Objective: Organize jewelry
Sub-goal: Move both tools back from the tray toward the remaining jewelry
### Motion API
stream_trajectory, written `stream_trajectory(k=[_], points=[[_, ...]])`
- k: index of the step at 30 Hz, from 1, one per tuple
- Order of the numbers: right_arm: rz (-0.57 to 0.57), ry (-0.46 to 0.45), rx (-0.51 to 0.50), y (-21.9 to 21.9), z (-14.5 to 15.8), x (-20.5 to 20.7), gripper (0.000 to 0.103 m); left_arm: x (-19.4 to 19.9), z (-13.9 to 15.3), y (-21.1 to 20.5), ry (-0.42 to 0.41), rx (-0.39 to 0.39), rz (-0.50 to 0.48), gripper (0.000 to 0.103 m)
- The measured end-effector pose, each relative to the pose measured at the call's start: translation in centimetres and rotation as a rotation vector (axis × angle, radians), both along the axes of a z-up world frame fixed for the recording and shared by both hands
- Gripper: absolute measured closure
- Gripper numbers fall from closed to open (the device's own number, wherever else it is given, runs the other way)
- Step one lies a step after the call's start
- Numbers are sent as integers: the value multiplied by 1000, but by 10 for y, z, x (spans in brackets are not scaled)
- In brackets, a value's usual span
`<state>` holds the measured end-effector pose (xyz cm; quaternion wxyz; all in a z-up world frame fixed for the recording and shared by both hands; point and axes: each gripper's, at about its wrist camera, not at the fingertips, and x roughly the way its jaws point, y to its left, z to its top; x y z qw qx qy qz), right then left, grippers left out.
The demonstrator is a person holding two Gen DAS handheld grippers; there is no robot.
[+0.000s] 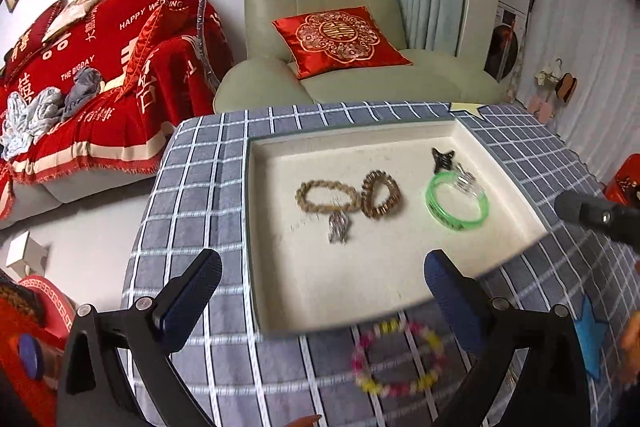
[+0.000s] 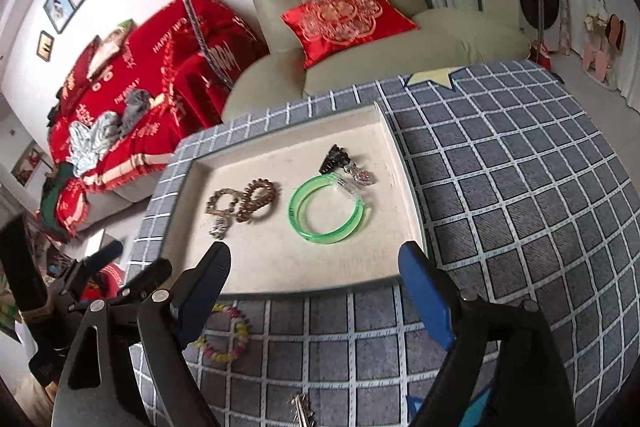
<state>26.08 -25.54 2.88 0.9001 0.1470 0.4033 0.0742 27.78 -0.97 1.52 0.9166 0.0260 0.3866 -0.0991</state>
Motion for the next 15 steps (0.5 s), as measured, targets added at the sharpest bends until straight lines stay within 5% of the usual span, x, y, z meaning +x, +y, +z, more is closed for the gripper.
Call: stream_trajectory(k=[15], points=[[39,114,-2,0,-9,-93,15,-76,-24,10,80,-1,-46,0]])
